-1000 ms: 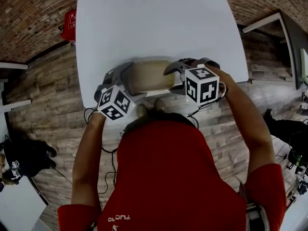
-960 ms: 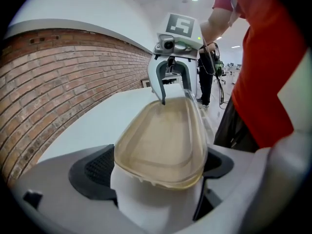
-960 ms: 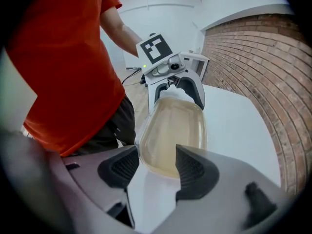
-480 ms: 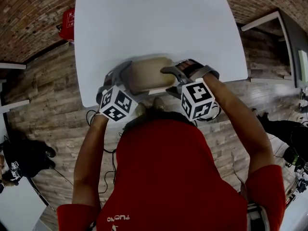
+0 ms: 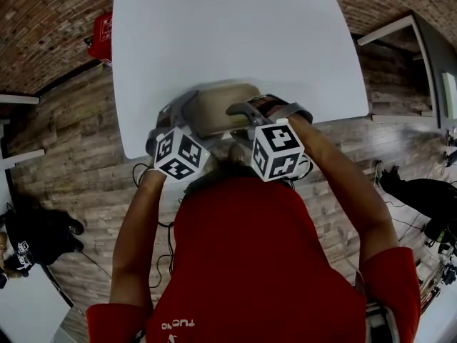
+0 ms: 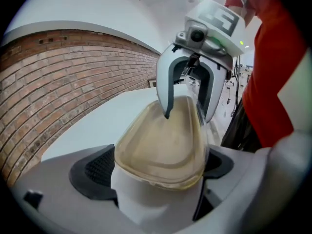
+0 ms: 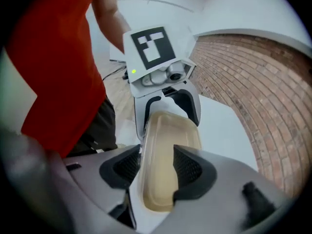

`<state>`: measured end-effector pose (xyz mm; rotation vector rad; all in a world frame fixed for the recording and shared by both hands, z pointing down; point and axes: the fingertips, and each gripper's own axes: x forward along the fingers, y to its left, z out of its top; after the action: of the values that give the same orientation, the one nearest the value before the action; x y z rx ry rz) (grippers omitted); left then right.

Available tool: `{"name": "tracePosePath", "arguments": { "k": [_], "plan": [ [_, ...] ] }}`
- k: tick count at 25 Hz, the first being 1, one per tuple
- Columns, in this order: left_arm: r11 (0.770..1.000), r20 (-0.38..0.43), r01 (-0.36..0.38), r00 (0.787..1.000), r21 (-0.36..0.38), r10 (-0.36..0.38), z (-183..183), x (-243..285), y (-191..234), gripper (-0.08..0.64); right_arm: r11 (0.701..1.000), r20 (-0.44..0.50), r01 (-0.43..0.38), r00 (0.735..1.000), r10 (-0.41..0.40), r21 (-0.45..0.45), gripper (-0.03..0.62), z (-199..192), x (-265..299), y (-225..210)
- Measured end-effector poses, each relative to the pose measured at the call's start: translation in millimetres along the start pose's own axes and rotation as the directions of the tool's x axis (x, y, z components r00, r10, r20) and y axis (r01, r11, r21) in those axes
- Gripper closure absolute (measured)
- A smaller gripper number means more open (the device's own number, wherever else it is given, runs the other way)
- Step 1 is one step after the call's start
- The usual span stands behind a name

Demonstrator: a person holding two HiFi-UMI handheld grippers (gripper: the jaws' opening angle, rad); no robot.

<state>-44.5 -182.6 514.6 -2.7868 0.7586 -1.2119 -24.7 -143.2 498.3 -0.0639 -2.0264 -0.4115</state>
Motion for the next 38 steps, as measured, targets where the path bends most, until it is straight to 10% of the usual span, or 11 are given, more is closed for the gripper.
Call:
{"name": "tracePosePath", "arguments": {
  "k": [7,16,38],
  "plan": [
    [1.0,-0.013,-0.01,1.0,0.019,0.01,-2,1,1,0.028,0.95,0.041,-0.256,0.967,0.253,0.181,0.382,9,-11,-8],
    [1.0,-0.016,-0.02,1.0,0.024,0.02,-7,-2,3,0.028,1.0,-0.058,-0.027,0.998,0.027,-0.002,0.353,14,-6,-7],
    [0.997,0.022,0.074,0.997,0.014,-0.074,-11,-13,0,0.028,0.987,-0.137,0.087,0.985,-0.105,-0.137,0.347,25,14,-1]
  ]
}}
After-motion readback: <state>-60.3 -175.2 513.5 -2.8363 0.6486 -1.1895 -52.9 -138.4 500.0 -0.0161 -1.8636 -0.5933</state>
